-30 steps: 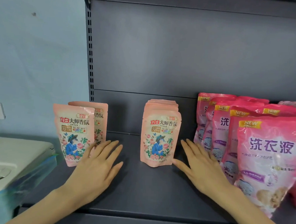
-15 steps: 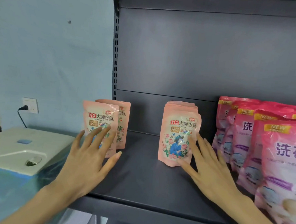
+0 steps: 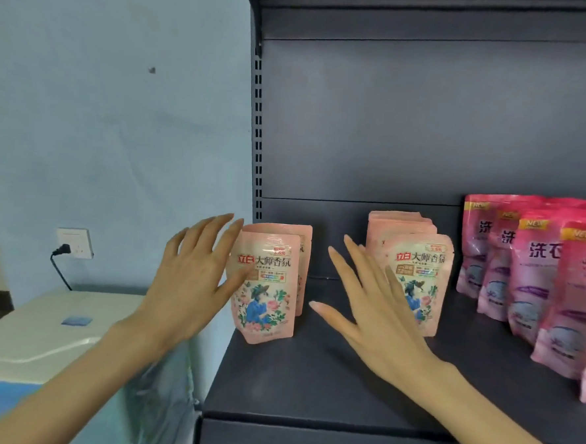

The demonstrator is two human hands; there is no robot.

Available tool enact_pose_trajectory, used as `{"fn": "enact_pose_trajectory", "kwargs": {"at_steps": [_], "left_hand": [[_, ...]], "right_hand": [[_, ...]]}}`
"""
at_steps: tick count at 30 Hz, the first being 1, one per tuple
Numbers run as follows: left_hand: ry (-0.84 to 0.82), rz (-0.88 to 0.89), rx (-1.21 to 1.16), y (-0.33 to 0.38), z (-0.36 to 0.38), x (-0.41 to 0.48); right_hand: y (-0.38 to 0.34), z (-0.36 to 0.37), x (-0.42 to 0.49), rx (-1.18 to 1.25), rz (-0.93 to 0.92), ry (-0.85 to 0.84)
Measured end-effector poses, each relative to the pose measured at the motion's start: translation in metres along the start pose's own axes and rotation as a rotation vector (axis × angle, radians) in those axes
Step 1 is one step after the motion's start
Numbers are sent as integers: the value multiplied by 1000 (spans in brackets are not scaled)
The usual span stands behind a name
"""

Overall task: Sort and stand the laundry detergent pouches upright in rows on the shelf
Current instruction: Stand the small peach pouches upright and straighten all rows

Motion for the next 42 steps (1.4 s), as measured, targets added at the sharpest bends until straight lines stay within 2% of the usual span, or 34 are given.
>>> {"fn": "enact_pose_trajectory", "kwargs": {"at_steps": [7, 14, 19, 25, 29, 37, 42], "left_hand": [[-72, 9, -188, -14, 15, 31], [-49, 32, -310, -19, 26, 39], [12, 28, -362, -23, 20, 38], [-47, 1, -397, -21, 11, 39], [-94, 5, -423, -19, 8, 38], [-186, 172, -867, -18, 7, 39], [-149, 207, -694, -19, 16, 49]], "right_hand": [[-28, -7, 47, 100, -111, 81], [-14, 5, 79, 724, -48, -29], [-5, 21, 85, 953, -76, -77], [-1, 42, 85, 1215, -37, -78], [-1, 45, 85, 1296, -61, -72], [5, 40, 80, 1469, -104, -75], [9, 32, 70, 1484, -178, -92]]}}
Point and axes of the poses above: each hand's wrist, its own x-axis towards the middle knuckle, its own z-axis out of the palm, y = z × x, the point moved 5 cm from there along x, towards the middle knuckle, and after that the axes turned 12 degrees about -y, right-handed, at the moved point
